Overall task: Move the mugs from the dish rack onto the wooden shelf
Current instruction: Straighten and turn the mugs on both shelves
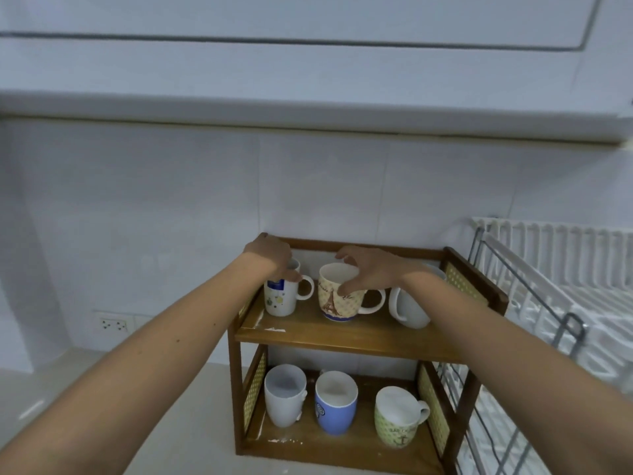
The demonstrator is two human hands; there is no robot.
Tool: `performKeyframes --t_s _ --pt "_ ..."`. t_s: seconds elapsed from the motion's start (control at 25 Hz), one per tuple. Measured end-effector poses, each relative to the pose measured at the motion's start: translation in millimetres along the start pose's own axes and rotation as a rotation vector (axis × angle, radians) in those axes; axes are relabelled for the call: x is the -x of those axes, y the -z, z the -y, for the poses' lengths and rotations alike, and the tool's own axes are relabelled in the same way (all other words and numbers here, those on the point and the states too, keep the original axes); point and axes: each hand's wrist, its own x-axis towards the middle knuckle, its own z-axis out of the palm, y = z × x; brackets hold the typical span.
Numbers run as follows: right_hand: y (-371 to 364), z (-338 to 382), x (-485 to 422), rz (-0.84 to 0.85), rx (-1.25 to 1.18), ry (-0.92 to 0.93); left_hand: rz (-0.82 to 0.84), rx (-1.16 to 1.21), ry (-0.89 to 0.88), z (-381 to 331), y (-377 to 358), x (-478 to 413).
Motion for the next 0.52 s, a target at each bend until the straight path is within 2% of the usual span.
performKeyframes --t_s 0.08,0.16,0.24,0.28,0.36,0.44,0.52 --pt "26 -8 7 0.055 0.02 -0.079 0.001 -0.008 0.03 0 0 -1" --pt "56 -23 17 0.144 0.235 -0.223 -0.037 -0.026 0.022 -4 1 0" --pt "66 -38 29 0.275 0.343 -0.359 -0.141 0.049 -0.092 -16 2 -2" --pt "64 -45 33 0.287 0.28 -0.397 -0.16 0.141 -0.17 -26 3 -3" --pt "59 -51 41 0.238 0.14 -0.364 -0.113 0.309 -0.265 -50 3 -8" --pt "58 -48 47 0.28 0.094 -0.267 -0.044 0.345 -0.281 -70 2 -14" --pt "60 -45 50 0.324 0.178 -0.157 -0.028 0.342 -0.29 -79 -1 -20"
